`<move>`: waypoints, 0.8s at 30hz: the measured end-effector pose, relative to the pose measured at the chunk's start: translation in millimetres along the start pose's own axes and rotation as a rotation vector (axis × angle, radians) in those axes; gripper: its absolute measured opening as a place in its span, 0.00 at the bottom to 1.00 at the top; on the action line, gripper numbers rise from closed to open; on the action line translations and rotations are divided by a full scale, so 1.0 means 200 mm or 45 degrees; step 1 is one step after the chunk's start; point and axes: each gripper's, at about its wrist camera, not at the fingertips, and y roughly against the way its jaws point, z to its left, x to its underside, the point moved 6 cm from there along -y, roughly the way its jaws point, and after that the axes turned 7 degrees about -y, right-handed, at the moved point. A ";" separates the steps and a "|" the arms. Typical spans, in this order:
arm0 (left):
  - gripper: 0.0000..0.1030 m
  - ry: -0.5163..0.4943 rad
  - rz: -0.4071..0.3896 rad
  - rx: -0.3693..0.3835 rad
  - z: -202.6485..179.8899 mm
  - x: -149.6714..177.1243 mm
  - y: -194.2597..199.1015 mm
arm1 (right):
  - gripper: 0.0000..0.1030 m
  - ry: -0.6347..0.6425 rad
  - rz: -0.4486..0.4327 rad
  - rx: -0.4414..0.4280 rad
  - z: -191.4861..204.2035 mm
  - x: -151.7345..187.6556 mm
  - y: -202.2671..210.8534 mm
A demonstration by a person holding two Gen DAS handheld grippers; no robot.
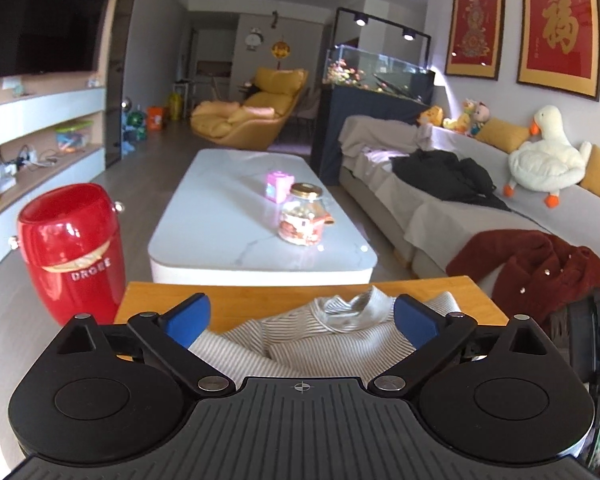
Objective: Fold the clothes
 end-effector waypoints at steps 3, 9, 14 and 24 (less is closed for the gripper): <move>1.00 -0.037 -0.010 0.022 0.04 0.02 0.03 | 0.04 0.226 -0.228 0.075 0.08 -0.25 0.18; 1.00 -0.056 0.061 0.180 -0.06 0.14 -0.13 | 0.04 0.424 -0.337 0.408 -0.13 -0.47 0.30; 1.00 -0.100 0.104 0.328 -0.24 0.22 -0.32 | 0.06 0.264 -0.118 0.568 -0.55 -0.25 0.16; 1.00 -0.215 0.204 0.323 -0.37 0.48 -0.63 | 0.47 0.285 -0.313 0.571 -0.46 -0.15 0.26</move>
